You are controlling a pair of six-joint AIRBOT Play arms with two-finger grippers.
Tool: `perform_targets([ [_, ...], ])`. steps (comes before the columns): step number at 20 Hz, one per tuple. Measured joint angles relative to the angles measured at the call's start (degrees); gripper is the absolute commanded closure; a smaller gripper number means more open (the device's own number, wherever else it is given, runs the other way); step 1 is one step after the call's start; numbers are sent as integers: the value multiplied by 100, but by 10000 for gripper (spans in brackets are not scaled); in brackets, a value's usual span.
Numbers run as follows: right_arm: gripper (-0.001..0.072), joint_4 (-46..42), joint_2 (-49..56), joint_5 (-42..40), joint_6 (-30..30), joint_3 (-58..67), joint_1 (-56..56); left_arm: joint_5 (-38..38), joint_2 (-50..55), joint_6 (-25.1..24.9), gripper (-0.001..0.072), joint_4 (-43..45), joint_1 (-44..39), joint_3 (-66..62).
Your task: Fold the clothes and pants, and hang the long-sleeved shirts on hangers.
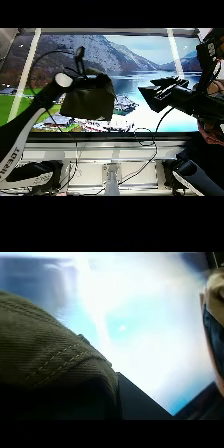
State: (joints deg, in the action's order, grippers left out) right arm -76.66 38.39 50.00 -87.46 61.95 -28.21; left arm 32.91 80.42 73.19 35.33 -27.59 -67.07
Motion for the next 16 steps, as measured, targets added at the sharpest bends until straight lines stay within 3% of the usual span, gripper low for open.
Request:
perform_targets([
  [6,163,-153,0,13,0,0,0,-256,452,4,648,-337,-730,0],
  [7,163,-170,0,20,0,0,0,-221,470,-4,533,-356,-778,0],
  [8,163,-175,0,28,0,0,0,-120,483,-9,268,-378,-811,-2],
  [9,163,-188,0,28,0,0,0,11,492,-9,51,-398,-839,-2],
  [16,163,-280,0,35,2,0,0,1252,516,-166,42,-1121,-940,-4],
])
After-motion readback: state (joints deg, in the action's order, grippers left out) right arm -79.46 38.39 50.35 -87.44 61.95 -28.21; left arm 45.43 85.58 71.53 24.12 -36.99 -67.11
